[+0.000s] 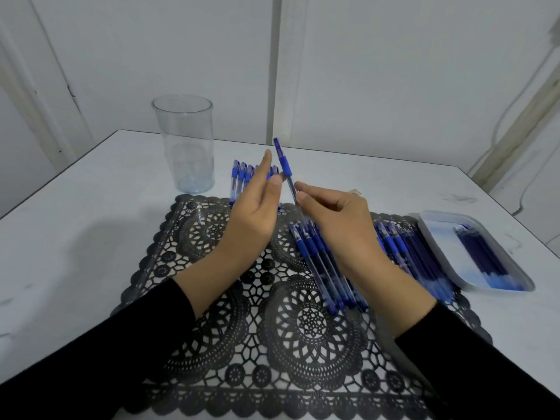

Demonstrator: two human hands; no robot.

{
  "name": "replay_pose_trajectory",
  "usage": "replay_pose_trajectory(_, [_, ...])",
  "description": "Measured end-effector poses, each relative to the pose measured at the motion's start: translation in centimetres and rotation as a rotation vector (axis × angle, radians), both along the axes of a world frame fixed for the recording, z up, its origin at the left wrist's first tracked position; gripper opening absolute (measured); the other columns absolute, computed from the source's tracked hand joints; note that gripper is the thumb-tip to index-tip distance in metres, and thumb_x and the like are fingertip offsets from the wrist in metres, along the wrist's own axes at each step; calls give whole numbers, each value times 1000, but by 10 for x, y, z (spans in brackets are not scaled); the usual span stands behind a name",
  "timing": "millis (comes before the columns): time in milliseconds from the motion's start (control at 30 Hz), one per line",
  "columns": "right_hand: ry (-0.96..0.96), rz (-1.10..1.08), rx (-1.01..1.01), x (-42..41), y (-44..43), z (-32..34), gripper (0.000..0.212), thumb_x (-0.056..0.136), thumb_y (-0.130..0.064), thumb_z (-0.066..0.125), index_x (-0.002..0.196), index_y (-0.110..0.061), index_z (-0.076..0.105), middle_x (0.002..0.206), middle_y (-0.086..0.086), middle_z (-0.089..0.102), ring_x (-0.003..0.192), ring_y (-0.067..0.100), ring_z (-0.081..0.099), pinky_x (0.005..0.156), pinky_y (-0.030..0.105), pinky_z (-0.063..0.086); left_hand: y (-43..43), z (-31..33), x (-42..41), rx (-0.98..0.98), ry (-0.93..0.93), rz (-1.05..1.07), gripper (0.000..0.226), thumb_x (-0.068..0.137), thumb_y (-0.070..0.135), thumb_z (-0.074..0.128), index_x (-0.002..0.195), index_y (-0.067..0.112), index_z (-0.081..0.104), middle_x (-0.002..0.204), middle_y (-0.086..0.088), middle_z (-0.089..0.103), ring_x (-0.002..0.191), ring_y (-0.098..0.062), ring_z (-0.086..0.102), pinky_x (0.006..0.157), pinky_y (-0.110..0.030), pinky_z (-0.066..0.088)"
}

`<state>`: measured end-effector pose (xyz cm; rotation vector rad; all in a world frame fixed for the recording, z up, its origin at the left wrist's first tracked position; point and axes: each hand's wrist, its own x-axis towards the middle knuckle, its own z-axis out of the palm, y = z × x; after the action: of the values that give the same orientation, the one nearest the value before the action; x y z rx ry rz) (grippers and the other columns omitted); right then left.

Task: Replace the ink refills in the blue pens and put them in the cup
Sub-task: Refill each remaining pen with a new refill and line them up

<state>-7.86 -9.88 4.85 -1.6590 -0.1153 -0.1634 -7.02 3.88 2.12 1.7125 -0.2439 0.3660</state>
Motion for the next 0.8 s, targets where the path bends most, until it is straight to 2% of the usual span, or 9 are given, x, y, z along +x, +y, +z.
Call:
replay_pose_trajectory(67, [-36, 2, 2, -15, 1, -2, 21, 90, -14, 69, 110, -18, 73, 97, -6, 76, 93, 4, 70, 82, 19, 56, -3, 0, -9, -80, -30, -31, 54, 106, 31, 41, 156, 17, 27, 148, 0, 50, 137, -6, 45, 116, -30, 36])
replay_pose_trajectory(167, [-64, 34, -3, -29, 5, -4, 22, 89, -15, 70, 110, -21, 74, 94, 2, 76, 100, 29, 67, 85, 43, 55, -6, 4, -23, -228, -31, -30, 47, 105, 17, 47, 151, 17, 38, 131, -5, 65, 126, -10, 57, 105, -27, 47])
replay_pose_trajectory(200, [-77, 58, -5, -32, 6, -4, 23, 88, -15, 71, 110, -20, 74, 95, 1, 76, 101, 28, 68, 86, 44, 55, -7, 5, -27, -260, -45, -5, 45, 103, 15, 50, 148, 19, 43, 125, -5, 68, 121, -12, 61, 101, -29, 50])
replay_pose_trajectory(300, [-121, 83, -29, -36, 3, -3, 18, 88, -16, 71, 105, -18, 76, 95, -8, 76, 95, 8, 71, 89, 30, 57, -3, 11, -33, -252, -127, 95, 38, 101, 13, 54, 136, 28, 55, 110, -1, 73, 100, -16, 71, 84, -28, 58])
replay_pose_trajectory(367, [-145, 45, -50, -36, -2, -3, 12, 89, -21, 70, 99, -22, 77, 88, -9, 76, 88, 8, 71, 81, 23, 57, 7, 13, -34, -136, -171, 104, 36, 101, 11, 54, 132, 29, 58, 101, 6, 72, 79, -11, 72, 72, -22, 58])
replay_pose_trajectory(467, [-167, 6, -50, -33, -13, -2, 16, 89, -24, 70, 103, -19, 75, 88, -9, 75, 85, 5, 69, 75, 16, 52, 29, 5, -32, 287, -316, 73, 34, 101, 14, 53, 132, 28, 59, 89, 14, 65, 58, -12, 56, 54, -26, 49])
replay_pose_trajectory(600, [-139, 55, -118, -31, -17, -3, 20, 86, -28, 71, 104, -20, 73, 81, -5, 73, 78, 10, 68, 69, 19, 53, 48, -10, -31, 579, -338, 12, 32, 99, 25, 55, 129, 34, 63, 88, 19, 60, 70, -9, 55, 62, -29, 47])
replay_pose_trajectory(700, [-155, 62, -183, -30, -18, -6, 9, 88, -22, 70, 96, -18, 73, 76, 8, 71, 77, 27, 68, 71, 38, 57, 46, -13, -33, 635, -325, 6, 31, 100, 31, 53, 129, 38, 63, 84, 17, 57, 72, -11, 55, 65, -34, 48])
replay_pose_trajectory(800, [-134, 70, -195, -29, -21, -8, 6, 88, -21, 70, 91, -17, 72, 75, 10, 69, 77, 29, 67, 72, 38, 56, 45, -15, -32, 640, -312, 14, 31, 99, 40, 53, 129, 42, 62, 84, 14, 59, 72, -13, 56, 66, -35, 47])
